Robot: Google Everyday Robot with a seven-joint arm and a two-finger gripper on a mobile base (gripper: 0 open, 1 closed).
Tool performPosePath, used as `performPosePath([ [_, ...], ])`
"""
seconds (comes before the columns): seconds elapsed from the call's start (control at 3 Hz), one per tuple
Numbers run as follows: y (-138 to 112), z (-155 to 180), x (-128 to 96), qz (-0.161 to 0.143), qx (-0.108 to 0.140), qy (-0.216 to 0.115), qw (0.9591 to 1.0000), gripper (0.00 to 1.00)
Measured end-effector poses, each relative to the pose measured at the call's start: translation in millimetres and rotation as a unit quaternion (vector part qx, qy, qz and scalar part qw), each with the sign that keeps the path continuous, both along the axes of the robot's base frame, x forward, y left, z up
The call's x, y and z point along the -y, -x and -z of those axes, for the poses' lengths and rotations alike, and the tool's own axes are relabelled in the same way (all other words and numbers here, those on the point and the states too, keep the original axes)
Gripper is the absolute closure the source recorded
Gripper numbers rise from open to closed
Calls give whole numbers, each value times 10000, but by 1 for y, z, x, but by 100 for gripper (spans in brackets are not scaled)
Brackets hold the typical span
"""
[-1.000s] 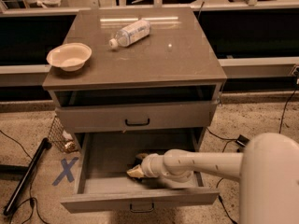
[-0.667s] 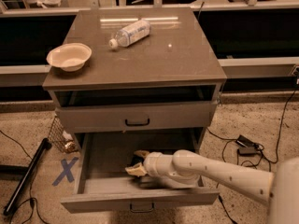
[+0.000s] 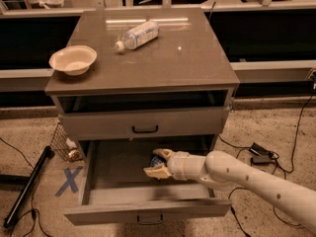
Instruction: Pick rxbar blueberry from middle drawer and place on counter
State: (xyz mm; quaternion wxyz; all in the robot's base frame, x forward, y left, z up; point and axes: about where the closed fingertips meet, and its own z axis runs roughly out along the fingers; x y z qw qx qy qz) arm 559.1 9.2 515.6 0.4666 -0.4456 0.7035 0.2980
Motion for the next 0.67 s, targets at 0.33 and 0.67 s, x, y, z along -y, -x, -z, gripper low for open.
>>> performPosePath([
  [0.33,-3,-47,9,-193,12,238,9995,100],
  [0.67,-5,-100,11,-549,120,262,9981,100],
])
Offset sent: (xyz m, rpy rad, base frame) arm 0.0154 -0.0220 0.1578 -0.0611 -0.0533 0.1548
